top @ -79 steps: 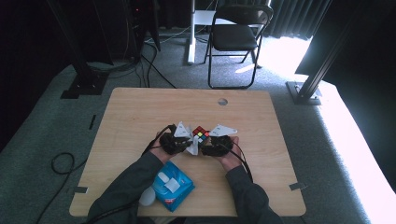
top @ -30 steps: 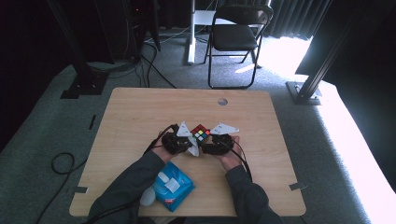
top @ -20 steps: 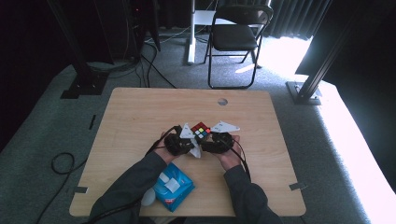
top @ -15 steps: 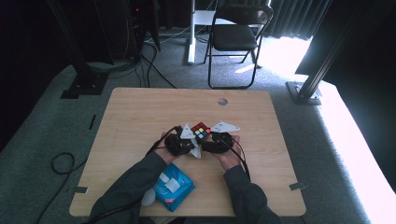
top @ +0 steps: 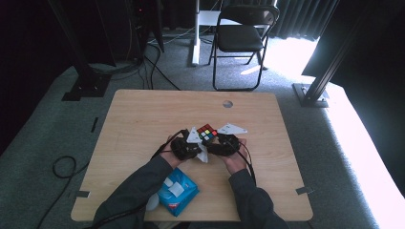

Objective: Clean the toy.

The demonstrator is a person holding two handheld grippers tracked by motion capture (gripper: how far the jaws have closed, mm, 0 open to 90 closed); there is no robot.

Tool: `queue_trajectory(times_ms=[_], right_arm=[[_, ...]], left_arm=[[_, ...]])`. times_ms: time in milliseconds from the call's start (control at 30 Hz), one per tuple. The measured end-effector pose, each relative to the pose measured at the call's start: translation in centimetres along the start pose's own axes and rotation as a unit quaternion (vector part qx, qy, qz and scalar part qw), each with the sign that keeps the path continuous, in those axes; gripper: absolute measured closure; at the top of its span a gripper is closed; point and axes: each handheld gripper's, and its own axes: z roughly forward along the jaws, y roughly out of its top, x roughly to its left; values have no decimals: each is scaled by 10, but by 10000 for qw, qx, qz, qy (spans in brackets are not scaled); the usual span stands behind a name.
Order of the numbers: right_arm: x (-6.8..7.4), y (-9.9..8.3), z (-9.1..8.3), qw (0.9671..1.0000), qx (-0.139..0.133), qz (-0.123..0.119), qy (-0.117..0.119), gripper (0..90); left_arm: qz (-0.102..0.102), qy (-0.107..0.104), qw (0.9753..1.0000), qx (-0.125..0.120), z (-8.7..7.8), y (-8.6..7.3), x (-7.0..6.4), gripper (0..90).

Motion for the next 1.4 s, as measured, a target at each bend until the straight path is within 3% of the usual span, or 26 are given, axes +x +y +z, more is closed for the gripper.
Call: queue_trajectory(times_ms=[700,1167,1400], right_arm=[[3,8,-6,9997,-118,59,230,343],[7,10,-7,9994,-118,11,325,343],[8,11,-7,9994,-161,25,320,342]], left_arm=[[-356,198,9989,238,4,-13,21,818],[-677,345,9970,108,-3,-19,35,818],[-614,298,9976,102,-1,-16,30,817]])
